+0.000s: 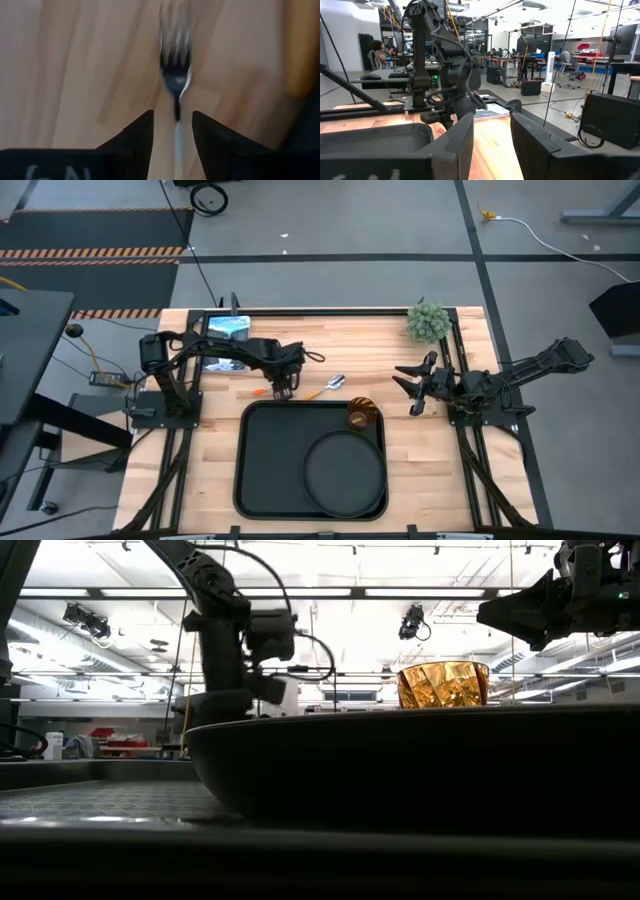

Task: Pick and place plate/cup/fork/spoon on tray
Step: Put the orange fork on the black tray, on the left side of the black plate, then put the yellow spoon on the black tray, on the left side of the orange fork

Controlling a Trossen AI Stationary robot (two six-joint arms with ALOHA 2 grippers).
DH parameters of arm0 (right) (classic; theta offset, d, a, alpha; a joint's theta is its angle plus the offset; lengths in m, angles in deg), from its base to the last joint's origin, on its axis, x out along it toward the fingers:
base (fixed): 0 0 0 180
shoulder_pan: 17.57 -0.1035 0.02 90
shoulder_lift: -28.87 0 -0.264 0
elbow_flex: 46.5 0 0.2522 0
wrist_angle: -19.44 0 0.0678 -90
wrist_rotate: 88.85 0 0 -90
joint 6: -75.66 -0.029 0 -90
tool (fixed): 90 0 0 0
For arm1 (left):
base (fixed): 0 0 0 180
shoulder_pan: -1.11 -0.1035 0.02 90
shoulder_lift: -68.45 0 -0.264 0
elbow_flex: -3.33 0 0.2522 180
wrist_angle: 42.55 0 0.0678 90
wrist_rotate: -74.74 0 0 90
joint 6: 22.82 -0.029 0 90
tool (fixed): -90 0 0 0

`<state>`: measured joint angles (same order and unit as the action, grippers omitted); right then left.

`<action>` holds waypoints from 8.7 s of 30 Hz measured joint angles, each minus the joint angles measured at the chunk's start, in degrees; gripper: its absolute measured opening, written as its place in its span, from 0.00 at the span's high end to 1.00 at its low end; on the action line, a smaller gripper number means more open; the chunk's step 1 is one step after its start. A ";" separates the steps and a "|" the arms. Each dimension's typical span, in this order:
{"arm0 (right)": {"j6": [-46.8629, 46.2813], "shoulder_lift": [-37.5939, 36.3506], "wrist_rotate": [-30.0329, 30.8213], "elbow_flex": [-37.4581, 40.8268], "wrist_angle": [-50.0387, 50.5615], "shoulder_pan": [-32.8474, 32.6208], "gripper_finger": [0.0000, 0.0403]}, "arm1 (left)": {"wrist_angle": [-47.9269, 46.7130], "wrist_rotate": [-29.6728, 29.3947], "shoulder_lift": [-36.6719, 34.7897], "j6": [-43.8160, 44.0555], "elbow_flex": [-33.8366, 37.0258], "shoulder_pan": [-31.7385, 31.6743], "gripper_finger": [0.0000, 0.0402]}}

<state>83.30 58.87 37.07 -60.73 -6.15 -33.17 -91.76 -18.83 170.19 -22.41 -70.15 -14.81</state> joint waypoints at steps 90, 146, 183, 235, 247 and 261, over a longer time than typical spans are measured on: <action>0.01 0.09 0.02 0.00 -0.56 -0.02 0.66 | -13.14 -10.49 14.47 125.00 -22.41 50.00 0.97; 0.02 0.15 0.00 -0.02 -1.27 -0.02 0.66 | -10.17 -17.56 13.40 76.28 -28.98 26.23 0.75; 0.01 0.11 0.01 -0.01 -1.29 -0.01 0.66 | -3.75 -2.34 17.18 22.95 -29.82 8.89 0.57; 0.01 0.11 0.00 -0.01 -1.34 -0.01 0.66 | -4.04 -1.16 22.88 21.44 -30.34 8.00 0.90; 0.00 0.11 0.00 -0.02 -1.53 -0.02 0.66 | -17.12 -4.14 20.20 23.62 -39.86 6.05 0.90; 0.02 0.11 0.00 0.00 -1.91 -0.02 0.66 | -40.07 -6.45 19.83 34.96 -64.08 11.19 0.91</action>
<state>83.32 58.98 37.07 -60.73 -8.06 -33.19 -131.83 -25.28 190.02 12.55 -134.23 -3.63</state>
